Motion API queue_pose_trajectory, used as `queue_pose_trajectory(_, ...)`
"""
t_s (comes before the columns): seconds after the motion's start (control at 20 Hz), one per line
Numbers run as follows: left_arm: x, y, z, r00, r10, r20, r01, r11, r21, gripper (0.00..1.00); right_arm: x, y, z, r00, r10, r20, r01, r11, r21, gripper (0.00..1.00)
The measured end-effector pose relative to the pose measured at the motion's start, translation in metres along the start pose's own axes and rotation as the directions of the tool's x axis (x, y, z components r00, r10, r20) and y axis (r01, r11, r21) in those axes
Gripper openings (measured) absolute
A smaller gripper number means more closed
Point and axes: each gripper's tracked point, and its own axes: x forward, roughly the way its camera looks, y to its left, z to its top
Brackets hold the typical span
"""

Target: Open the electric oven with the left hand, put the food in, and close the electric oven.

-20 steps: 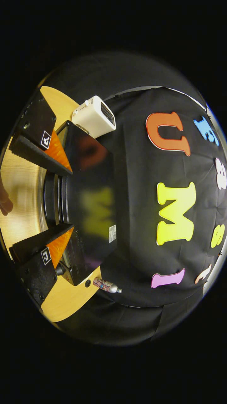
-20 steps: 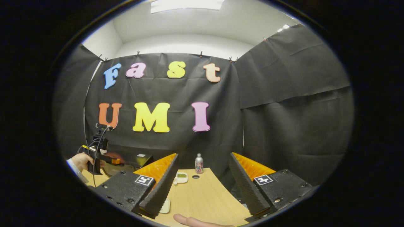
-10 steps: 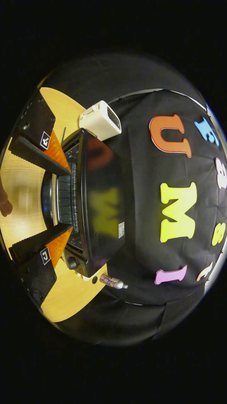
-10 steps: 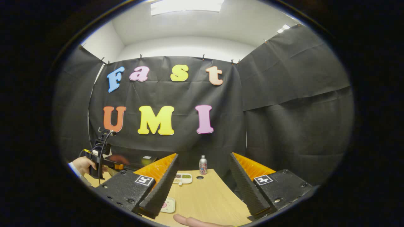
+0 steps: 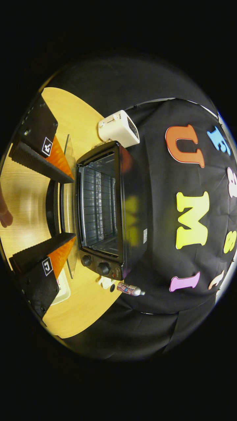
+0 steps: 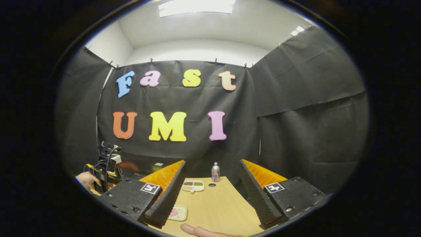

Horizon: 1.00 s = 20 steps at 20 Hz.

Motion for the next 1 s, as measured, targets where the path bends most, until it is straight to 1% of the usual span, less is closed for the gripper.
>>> queue_pose_trajectory(0.05,-0.004,-0.007,-0.014,0.999,-0.022,-0.034,0.022,1.000,-0.021,0.95,-0.001,0.000,-0.001,1.000,0.003,-0.002,-0.003,1.000,-0.002,0.97)
queue_pose_trajectory(0.1,-0.004,-0.005,-0.014,1.000,-0.019,-0.002,0.019,1.000,-0.005,0.95,-0.001,0.002,-0.002,1.000,0.005,-0.006,-0.005,1.000,-0.004,0.97)
queue_pose_trajectory(0.15,-0.007,-0.005,-0.017,1.000,-0.012,-0.008,0.012,1.000,0.011,0.97,-0.001,0.001,-0.003,1.000,0.007,-0.009,-0.007,1.000,-0.007,0.97)
queue_pose_trajectory(0.25,-0.005,-0.002,-0.028,1.000,0.005,-0.029,-0.004,0.999,0.035,0.96,-0.001,0.002,-0.006,1.000,0.010,-0.019,-0.010,1.000,-0.017,0.97)
queue_pose_trajectory(0.3,-0.005,-0.004,-0.037,0.998,0.001,-0.058,0.000,1.000,0.016,0.96,-0.001,0.003,-0.007,1.000,0.012,-0.022,-0.013,1.000,-0.022,0.96)
queue_pose_trajectory(0.4,-0.005,0.001,-0.046,0.998,0.016,-0.061,-0.016,1.000,0.004,0.98,-0.001,0.003,-0.009,1.000,0.014,-0.025,-0.015,0.999,-0.034,0.96)
queue_pose_trajectory(0.5,0.000,-0.001,-0.053,0.997,-0.001,-0.072,0.000,1.000,-0.012,0.98,0.000,0.002,-0.012,0.999,0.013,-0.031,-0.014,0.999,-0.042,0.96)
queue_pose_trajectory(0.55,0.003,0.002,-0.056,0.997,0.004,-0.082,-0.006,1.000,-0.021,0.97,0.001,0.002,-0.014,0.999,0.013,-0.037,-0.015,0.999,-0.044,0.96)
queue_pose_trajectory(0.7,0.004,0.006,-0.050,0.997,0.006,-0.074,-0.008,1.000,-0.026,0.98,0.004,0.002,-0.017,0.999,0.013,-0.050,-0.016,0.999,-0.045,0.97)
queue_pose_trajectory(0.8,-0.009,0.004,-0.034,1.000,0.008,-0.016,-0.009,1.000,-0.009,0.98,0.007,0.001,-0.019,0.999,0.013,-0.052,-0.015,0.999,-0.047,0.97)
queue_pose_trajectory(0.85,-0.014,0.006,-0.022,0.999,0.029,0.023,-0.029,1.000,0.003,0.97,0.008,0.001,-0.021,0.998,0.011,-0.054,-0.014,0.999,-0.047,0.97)
queue_pose_trajectory(0.9,-0.021,0.007,-0.008,0.996,0.042,0.079,-0.044,0.999,0.017,0.97,0.011,0.001,-0.021,0.998,0.010,-0.055,-0.013,0.999,-0.044,0.97)
queue_pose_trajectory(1.0,-0.028,0.001,0.023,0.983,0.042,0.181,-0.050,0.998,0.042,0.97,0.015,0.001,-0.024,0.998,0.012,-0.061,-0.014,0.999,-0.037,0.97)
